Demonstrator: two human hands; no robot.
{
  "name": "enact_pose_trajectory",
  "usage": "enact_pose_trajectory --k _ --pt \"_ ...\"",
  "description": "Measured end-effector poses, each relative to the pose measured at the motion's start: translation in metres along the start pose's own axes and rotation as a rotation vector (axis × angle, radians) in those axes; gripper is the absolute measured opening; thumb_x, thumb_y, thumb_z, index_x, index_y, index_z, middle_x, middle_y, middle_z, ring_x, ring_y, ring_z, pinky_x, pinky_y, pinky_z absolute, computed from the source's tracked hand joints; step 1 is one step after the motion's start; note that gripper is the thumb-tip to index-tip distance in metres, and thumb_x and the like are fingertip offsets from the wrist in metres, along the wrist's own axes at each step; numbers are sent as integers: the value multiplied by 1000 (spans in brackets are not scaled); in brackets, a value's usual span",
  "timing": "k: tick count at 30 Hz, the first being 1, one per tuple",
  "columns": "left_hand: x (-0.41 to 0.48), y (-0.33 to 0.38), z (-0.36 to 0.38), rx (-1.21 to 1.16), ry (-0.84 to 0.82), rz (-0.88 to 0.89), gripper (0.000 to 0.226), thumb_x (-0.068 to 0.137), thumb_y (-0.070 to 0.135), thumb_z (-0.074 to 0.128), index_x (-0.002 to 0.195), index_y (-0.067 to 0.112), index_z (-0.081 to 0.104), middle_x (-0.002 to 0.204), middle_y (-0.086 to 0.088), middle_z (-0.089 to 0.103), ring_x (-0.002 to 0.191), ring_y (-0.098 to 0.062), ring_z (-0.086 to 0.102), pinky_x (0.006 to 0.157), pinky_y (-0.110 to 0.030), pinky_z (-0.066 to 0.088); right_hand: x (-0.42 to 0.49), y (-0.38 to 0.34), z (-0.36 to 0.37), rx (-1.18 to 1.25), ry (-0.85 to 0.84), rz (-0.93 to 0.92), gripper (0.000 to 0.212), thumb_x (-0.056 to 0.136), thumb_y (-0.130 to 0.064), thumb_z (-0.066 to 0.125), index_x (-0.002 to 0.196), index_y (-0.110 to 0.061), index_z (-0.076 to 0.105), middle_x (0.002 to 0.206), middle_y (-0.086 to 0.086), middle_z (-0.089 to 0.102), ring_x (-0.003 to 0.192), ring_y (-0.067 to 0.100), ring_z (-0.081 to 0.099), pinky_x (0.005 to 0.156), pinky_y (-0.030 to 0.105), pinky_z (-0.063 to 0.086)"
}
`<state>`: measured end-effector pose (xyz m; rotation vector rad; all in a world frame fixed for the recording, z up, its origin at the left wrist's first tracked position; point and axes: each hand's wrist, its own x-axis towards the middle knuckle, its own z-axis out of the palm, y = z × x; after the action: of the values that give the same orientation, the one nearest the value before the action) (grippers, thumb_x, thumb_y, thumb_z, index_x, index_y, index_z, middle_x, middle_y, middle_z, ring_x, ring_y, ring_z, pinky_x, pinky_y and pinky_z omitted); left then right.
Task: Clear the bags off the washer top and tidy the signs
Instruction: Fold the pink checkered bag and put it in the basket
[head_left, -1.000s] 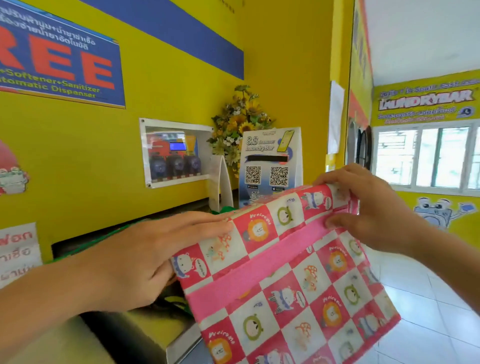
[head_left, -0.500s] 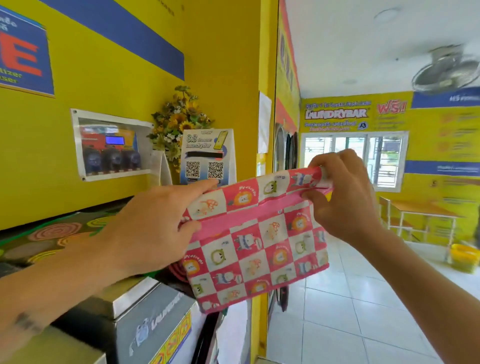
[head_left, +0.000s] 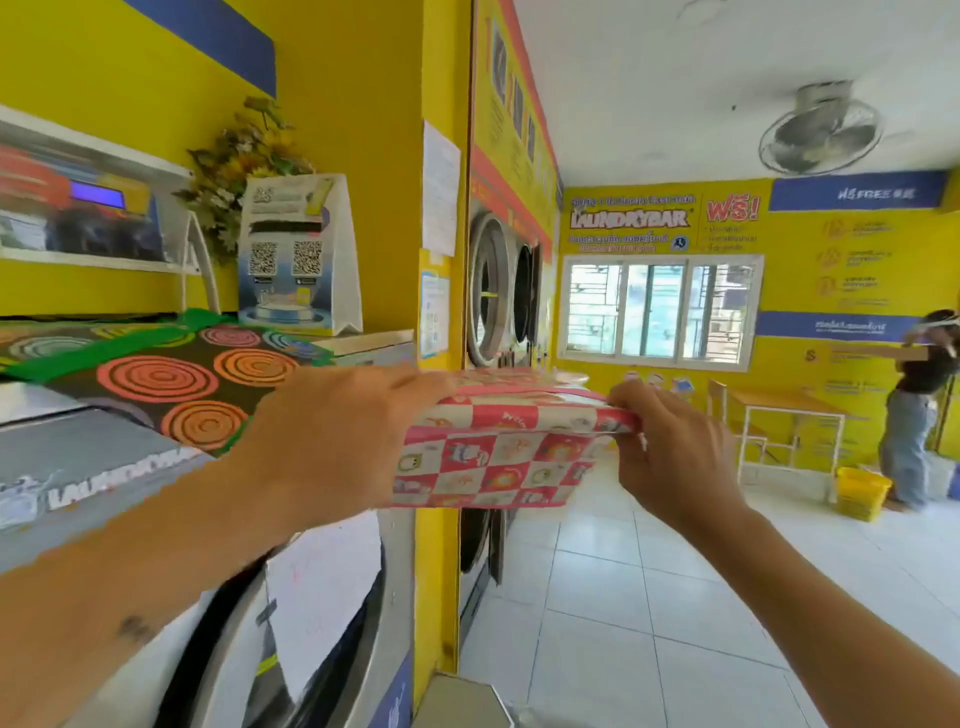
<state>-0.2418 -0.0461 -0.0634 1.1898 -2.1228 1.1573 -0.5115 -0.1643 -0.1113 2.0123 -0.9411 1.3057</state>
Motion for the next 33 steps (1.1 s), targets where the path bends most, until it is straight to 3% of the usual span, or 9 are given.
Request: enact_pose_trajectory --k 3,8,13,16,19,21,23,27,33 --pt "-2 47 22 -41 -145 -84 60 62 36 78 117 24 60 95 4 74 65 -21 69 43 -32 50 -42 31 2 38 -62 -47 61 100 -50 24 99 -13 72 86 1 75 71 26 70 51 26 47" --pt "-7 116 76 -170 -389 -283 67 83 43 59 142 36 28 144 8 43 124 -20 48 93 -37 47 -88 51 -3 68 -147 -113 66 101 -51 22 94 -14 76 92 2 76 81 28 73 56 32 53" --pt "-27 160 125 -128 -428 -166 74 54 13 80 124 26 57 109 1 71 78 -29 71 48 -45 56 -143 73 2 78 -213 -106 51 102 -42 31 102 -12 73 104 5 73 92 29 70 62 38 57" --pt "-47 176 153 -188 -420 -166 63 61 -3 69 118 22 64 106 -1 73 75 -31 71 47 -42 58 -180 81 6 178 -460 -31 32 93 -26 55 122 -14 62 129 5 62 119 29 58 84 45 58" --pt "-66 192 173 -223 -488 -163 57 58 10 81 112 23 69 100 2 75 73 -27 73 53 -39 59 -206 83 4 445 -863 263 42 96 -26 55 138 -26 52 152 -9 33 145 16 22 117 42 24" --pt "-76 202 185 -264 -531 -125 47 63 24 79 109 22 71 96 2 76 72 -23 73 55 -37 57 -210 80 2 679 -1070 612 35 100 -31 48 130 -21 60 145 -8 42 137 17 35 110 37 33" --pt "-85 212 200 -304 -540 -103 37 72 30 66 108 21 70 95 3 76 72 -22 72 57 -35 56 -215 80 12 831 -1095 968 34 102 -34 43 117 -13 64 120 5 65 112 27 60 83 30 47" --pt "-101 227 240 -348 -517 -84 44 67 12 78 109 22 69 101 3 73 82 -21 71 62 -34 56 -239 96 49 869 -1225 1541 26 98 -34 49 104 -11 59 77 0 74 64 18 69 86 53 53" --pt "-129 223 311 -408 -616 -46 62 57 7 87 114 22 67 104 3 73 89 -21 71 68 -34 58 -281 111 122 905 -1085 1838 27 91 -4 60 117 2 55 89 16 75 72 24 74 62 35 62"
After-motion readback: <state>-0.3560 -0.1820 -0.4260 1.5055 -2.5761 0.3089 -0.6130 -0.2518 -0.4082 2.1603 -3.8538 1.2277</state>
